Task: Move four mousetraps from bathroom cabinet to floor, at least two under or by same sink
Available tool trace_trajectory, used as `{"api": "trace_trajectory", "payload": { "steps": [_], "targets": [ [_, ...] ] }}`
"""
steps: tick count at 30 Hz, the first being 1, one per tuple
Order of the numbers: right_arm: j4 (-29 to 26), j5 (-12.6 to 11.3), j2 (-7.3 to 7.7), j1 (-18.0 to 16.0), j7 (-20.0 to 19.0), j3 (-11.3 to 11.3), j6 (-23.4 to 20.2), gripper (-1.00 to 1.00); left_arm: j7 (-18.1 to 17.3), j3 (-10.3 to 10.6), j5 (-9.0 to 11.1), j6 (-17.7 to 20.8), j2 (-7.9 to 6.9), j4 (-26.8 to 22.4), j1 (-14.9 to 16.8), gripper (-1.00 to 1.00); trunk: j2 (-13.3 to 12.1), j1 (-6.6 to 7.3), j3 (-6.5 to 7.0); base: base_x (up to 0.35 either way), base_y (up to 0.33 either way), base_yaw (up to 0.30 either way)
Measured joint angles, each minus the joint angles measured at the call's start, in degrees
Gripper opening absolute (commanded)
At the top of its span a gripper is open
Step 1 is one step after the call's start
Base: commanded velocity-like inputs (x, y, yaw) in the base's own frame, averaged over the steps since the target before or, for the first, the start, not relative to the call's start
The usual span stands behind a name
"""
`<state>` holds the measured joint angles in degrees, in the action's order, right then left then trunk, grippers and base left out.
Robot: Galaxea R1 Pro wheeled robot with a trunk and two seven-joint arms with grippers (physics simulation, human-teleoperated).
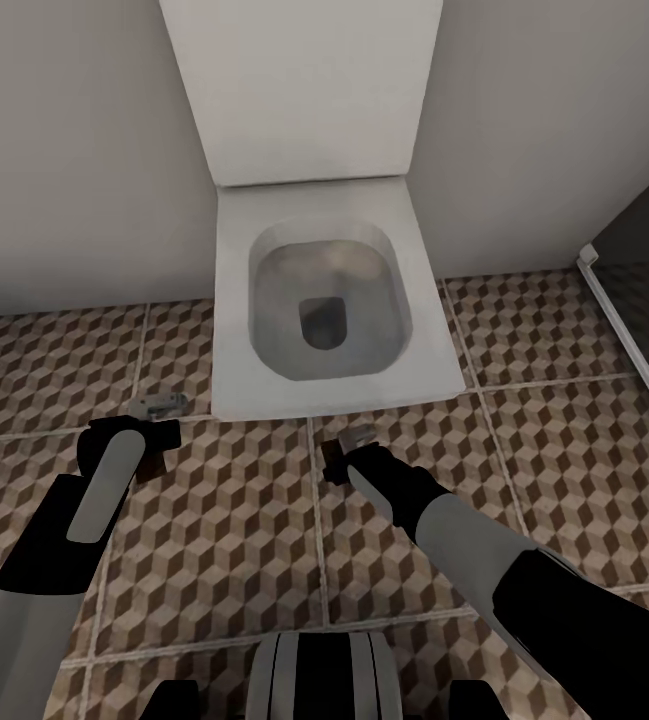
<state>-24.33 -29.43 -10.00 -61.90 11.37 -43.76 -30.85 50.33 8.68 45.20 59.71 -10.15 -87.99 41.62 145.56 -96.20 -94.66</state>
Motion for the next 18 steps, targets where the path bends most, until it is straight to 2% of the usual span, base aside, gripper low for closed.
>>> {"api": "trace_trajectory", "payload": {
  "steps": [3,7,16,18],
  "targets": [
    [0.0,0.0,0.0,0.0,0.0,0.0,0.0,-1.0,0.0,0.0,0.0,0.0,-0.02,0.0,0.0,-1.0,0.0,0.0,0.0,0.002,0.001,0.0],
    [0.0,-0.2,0.0,0.0,0.1,-0.1,0.0,-1.0,0.0,0.0,0.0,0.0,-0.05,0.0,0.0,-1.0,0.1,-0.11,-0.88,0.001,0.0,0.0],
    [0.0,0.0,0.0,0.0,0.0,0.0,0.1,-1.0,0.0,0.0,0.0,0.0,-0.07,0.0,0.0,-1.0,0.1,-0.1,-0.89,0.0,0.0,0.0],
    [0.0,-0.1,0.0,0.0,0.1,-0.1,0.1,-1.0,0.0,0.0,0.0,0.0,-0.07,0.0,0.0,-1.0,0.1,-0.16,-1.32,0.0,0.0,0.0]
  ]
}}
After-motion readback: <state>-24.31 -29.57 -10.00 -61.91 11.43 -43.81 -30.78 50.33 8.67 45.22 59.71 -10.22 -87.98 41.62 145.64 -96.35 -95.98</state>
